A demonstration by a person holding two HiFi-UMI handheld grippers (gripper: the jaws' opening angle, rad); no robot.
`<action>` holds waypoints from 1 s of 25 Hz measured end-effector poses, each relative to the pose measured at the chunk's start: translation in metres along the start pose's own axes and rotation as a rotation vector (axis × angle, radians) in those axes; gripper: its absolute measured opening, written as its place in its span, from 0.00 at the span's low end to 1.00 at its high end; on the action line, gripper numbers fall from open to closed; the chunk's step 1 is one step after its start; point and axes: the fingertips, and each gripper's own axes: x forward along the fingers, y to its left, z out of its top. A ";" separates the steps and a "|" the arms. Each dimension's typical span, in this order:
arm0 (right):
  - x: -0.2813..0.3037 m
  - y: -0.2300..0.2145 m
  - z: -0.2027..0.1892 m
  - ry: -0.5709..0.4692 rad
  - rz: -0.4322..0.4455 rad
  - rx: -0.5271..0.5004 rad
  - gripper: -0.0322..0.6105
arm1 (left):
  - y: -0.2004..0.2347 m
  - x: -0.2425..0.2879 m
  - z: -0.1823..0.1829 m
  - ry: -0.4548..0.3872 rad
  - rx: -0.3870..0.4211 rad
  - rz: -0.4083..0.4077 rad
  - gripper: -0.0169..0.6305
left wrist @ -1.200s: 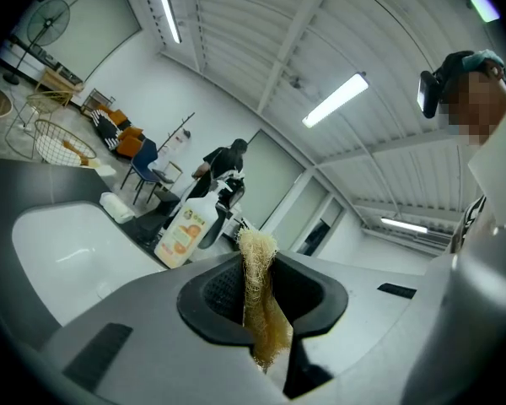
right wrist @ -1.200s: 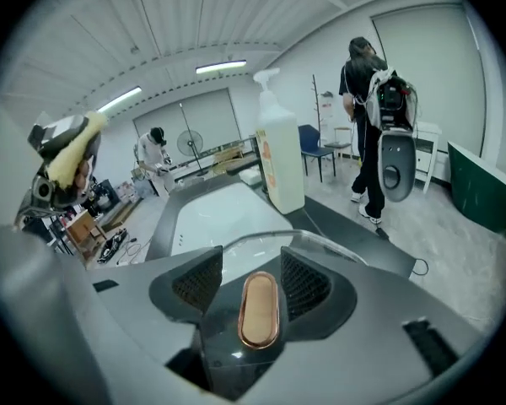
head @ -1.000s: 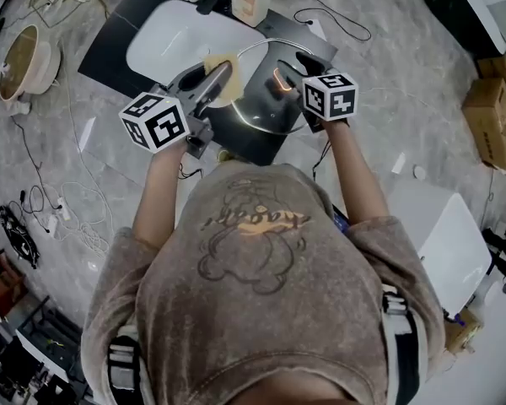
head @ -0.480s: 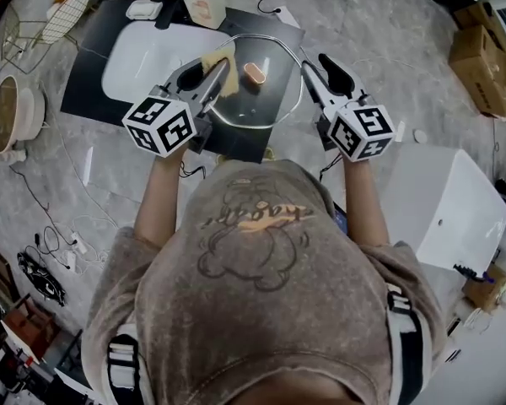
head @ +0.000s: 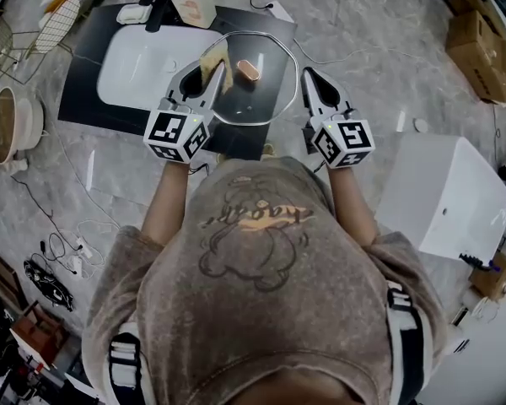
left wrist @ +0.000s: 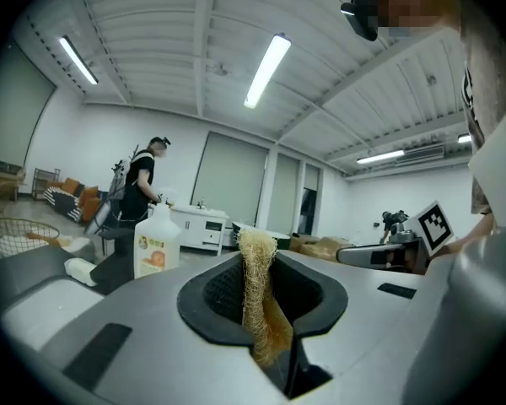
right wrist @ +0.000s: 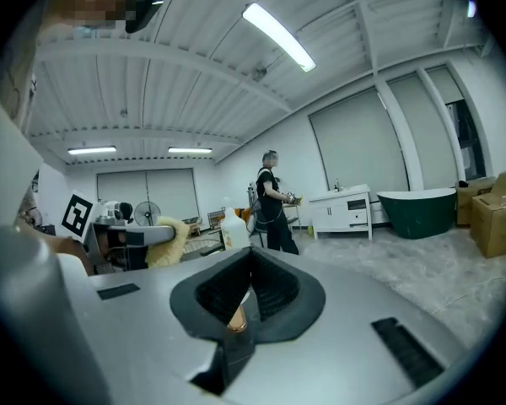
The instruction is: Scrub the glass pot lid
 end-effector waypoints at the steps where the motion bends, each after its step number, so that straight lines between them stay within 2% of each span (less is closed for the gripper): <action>1: 0.002 0.002 -0.007 0.016 0.005 -0.005 0.05 | 0.002 -0.002 -0.004 0.000 -0.004 0.014 0.14; 7: 0.012 0.015 -0.031 0.062 0.036 -0.030 0.05 | 0.016 -0.014 -0.024 0.018 -0.044 0.083 0.14; 10: 0.017 0.018 -0.034 0.066 0.047 -0.006 0.05 | 0.022 -0.017 -0.025 0.017 -0.053 0.100 0.14; 25: 0.029 0.020 -0.032 0.072 0.056 0.012 0.05 | 0.026 -0.016 -0.030 0.030 -0.096 0.114 0.14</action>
